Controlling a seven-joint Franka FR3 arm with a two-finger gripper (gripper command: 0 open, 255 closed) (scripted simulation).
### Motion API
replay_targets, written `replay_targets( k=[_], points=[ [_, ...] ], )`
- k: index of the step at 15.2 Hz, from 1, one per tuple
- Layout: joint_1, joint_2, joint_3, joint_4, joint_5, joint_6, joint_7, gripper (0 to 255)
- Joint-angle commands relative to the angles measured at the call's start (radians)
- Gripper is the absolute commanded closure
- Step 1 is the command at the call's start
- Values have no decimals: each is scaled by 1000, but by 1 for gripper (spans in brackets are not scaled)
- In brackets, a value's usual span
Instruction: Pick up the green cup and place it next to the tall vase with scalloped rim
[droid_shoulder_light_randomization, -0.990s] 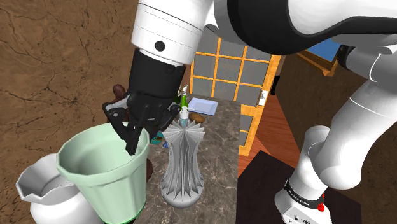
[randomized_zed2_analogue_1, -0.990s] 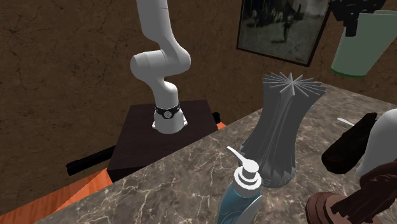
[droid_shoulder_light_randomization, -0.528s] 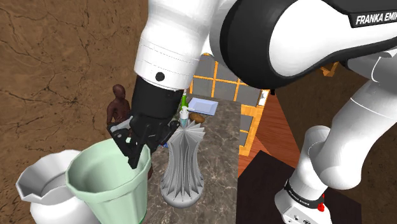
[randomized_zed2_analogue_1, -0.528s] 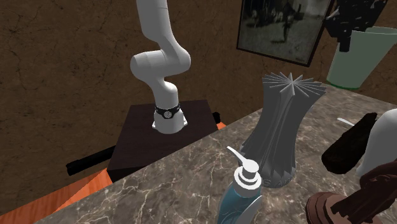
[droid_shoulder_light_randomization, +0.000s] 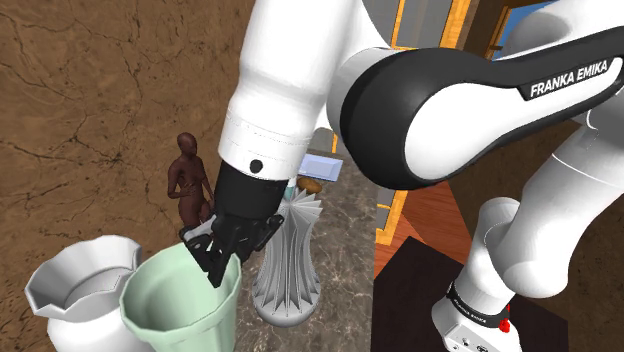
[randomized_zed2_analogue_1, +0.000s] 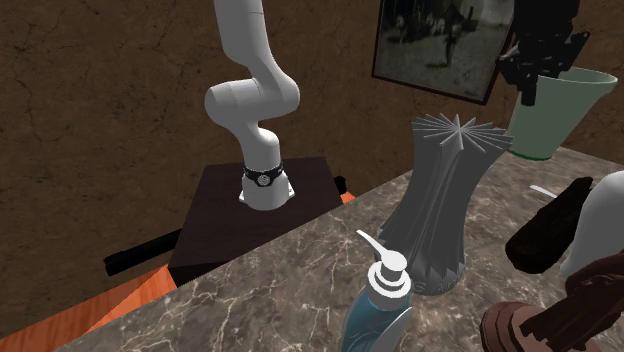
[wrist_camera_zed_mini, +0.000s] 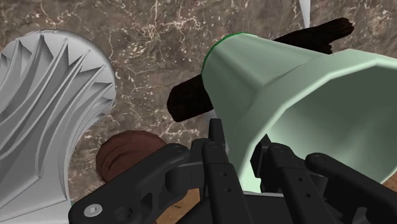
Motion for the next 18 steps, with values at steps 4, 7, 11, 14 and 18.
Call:
replay_targets(
  k=[4, 7, 11, 14, 18],
  points=[
    [2, 12, 6, -56, -2, 68, -1, 255],
    [3, 19, 10, -90, -4, 109, -2, 255],
    [4, 32, 16, -132, -8, 163, 0, 255],
    [5, 45, 20, -162, -13, 203, 2, 255],
    [5, 66, 27, -198, -24, 258, 8, 255]
  ],
)
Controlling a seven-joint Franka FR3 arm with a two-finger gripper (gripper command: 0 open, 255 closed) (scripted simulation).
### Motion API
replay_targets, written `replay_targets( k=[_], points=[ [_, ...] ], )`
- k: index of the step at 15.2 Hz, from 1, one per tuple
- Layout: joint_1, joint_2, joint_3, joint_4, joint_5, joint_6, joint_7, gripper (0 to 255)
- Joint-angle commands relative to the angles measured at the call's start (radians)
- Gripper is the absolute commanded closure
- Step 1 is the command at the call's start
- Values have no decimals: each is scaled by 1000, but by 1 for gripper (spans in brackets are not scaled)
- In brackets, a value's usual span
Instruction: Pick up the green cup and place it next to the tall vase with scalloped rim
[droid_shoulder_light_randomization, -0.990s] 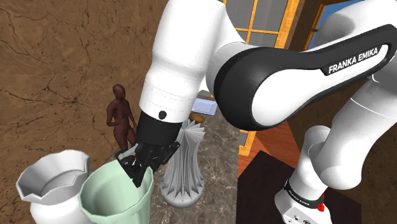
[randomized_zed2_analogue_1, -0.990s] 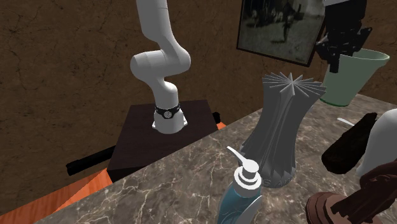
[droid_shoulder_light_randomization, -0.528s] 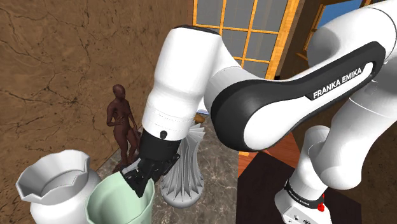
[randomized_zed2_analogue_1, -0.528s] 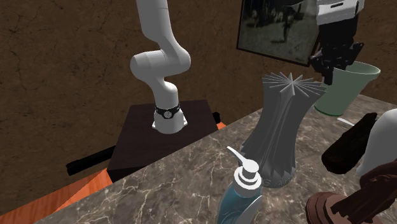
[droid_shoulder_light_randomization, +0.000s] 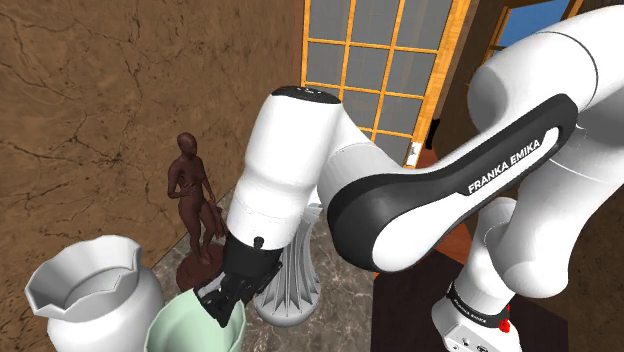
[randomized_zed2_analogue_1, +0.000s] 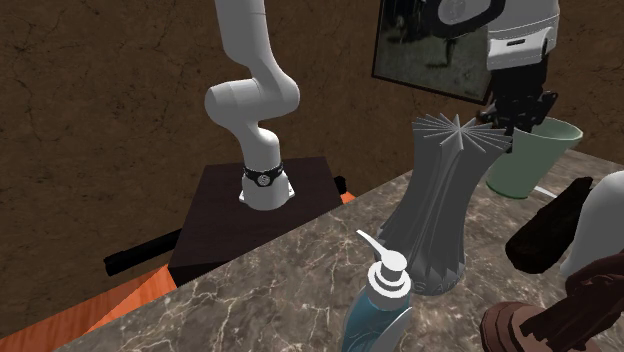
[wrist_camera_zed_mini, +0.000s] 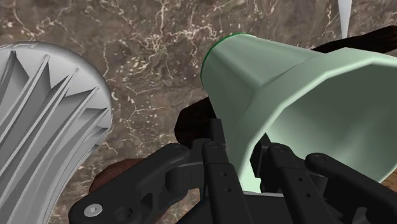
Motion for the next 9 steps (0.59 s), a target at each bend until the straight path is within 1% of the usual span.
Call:
replay_targets(
  k=[1, 9],
  points=[
    [0, 11, 3, -17, -6, 29, 2, 255],
    [-1, 68, 14, -79, -45, 139, 26, 255]
  ],
)
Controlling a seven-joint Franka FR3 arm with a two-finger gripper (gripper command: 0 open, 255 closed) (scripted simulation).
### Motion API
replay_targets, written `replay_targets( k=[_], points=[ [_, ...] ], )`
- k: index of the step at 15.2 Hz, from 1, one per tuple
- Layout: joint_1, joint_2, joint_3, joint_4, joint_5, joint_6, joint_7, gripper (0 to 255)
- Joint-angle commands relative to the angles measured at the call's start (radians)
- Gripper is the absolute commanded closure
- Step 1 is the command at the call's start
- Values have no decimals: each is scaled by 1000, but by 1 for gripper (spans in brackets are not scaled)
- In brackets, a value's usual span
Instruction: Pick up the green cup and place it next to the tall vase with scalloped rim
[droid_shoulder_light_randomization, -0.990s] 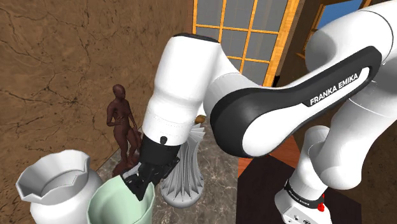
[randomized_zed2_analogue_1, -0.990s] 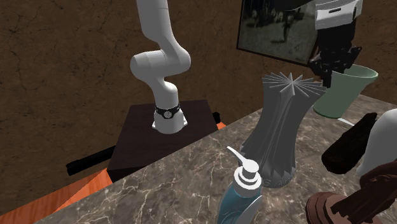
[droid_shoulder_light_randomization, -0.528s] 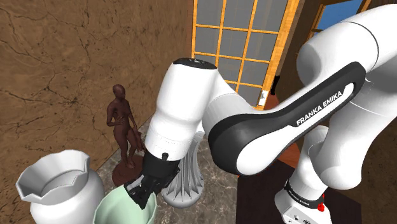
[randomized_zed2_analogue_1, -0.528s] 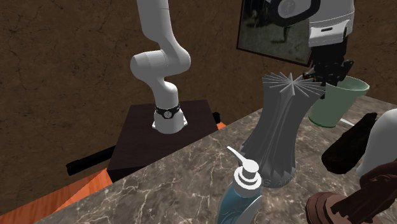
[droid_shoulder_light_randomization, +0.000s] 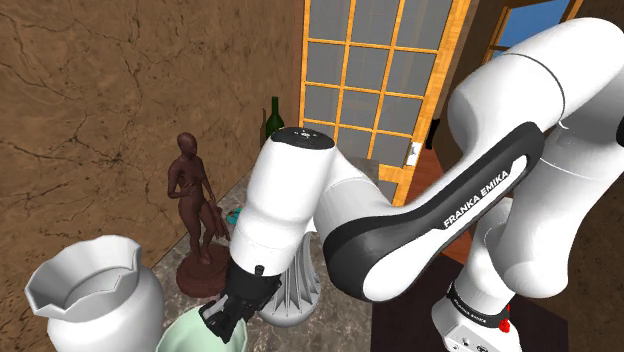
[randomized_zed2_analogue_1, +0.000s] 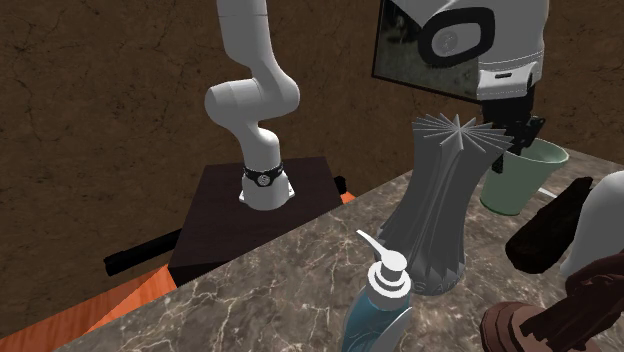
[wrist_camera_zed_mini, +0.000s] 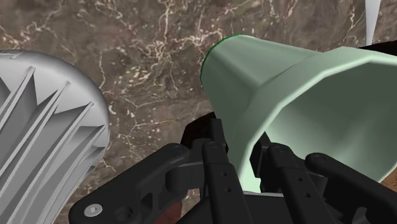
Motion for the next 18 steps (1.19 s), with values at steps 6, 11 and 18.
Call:
replay_targets(
  k=[6, 11, 18],
  points=[
    [1, 59, 5, -48, -51, 100, 32, 255],
    [2, 83, 4, -60, -75, 131, 48, 255],
    [2, 83, 4, -61, -75, 131, 48, 0]
  ],
)
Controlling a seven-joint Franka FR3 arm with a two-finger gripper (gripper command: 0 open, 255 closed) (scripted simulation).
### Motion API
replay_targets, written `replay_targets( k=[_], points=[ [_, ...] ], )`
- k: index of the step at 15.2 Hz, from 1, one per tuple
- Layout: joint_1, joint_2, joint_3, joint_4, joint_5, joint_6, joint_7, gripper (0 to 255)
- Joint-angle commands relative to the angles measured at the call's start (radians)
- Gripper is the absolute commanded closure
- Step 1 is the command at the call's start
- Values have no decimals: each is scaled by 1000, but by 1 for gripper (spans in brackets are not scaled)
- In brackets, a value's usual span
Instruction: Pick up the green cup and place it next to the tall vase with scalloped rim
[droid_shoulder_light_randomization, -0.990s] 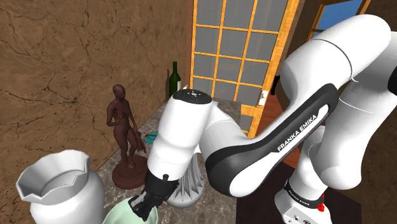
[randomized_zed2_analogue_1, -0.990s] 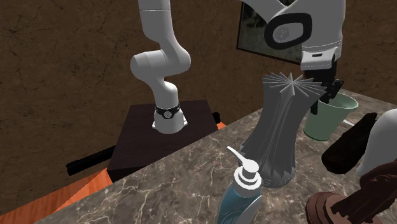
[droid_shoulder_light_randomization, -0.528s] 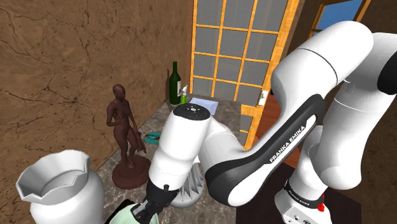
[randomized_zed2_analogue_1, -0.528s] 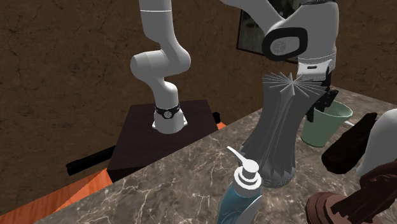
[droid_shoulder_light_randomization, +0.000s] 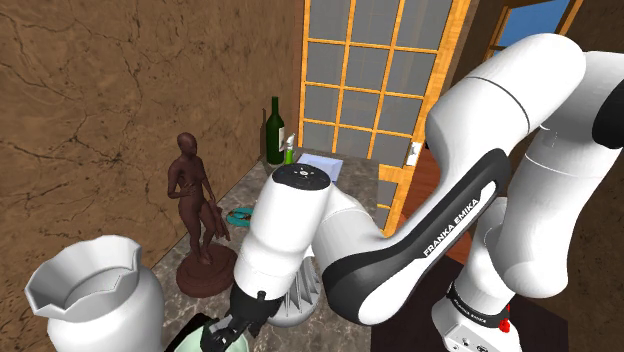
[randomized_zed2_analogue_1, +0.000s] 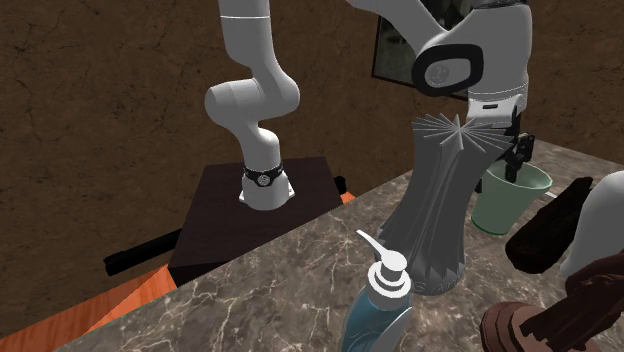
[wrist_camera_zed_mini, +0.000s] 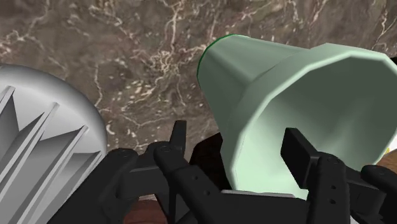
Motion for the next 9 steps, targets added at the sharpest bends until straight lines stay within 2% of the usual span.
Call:
replay_targets(
  k=[1, 4, 7, 9],
  points=[
    [0, 0, 0, 0, 0, 0, 0, 0],
    [0, 0, 0, 0, 0, 0, 0, 0],
    [-7, -110, -2, 1, 109, -93, -77, 0],
    [-3, -137, -9, 3, 131, -119, -92, 0]
  ],
)
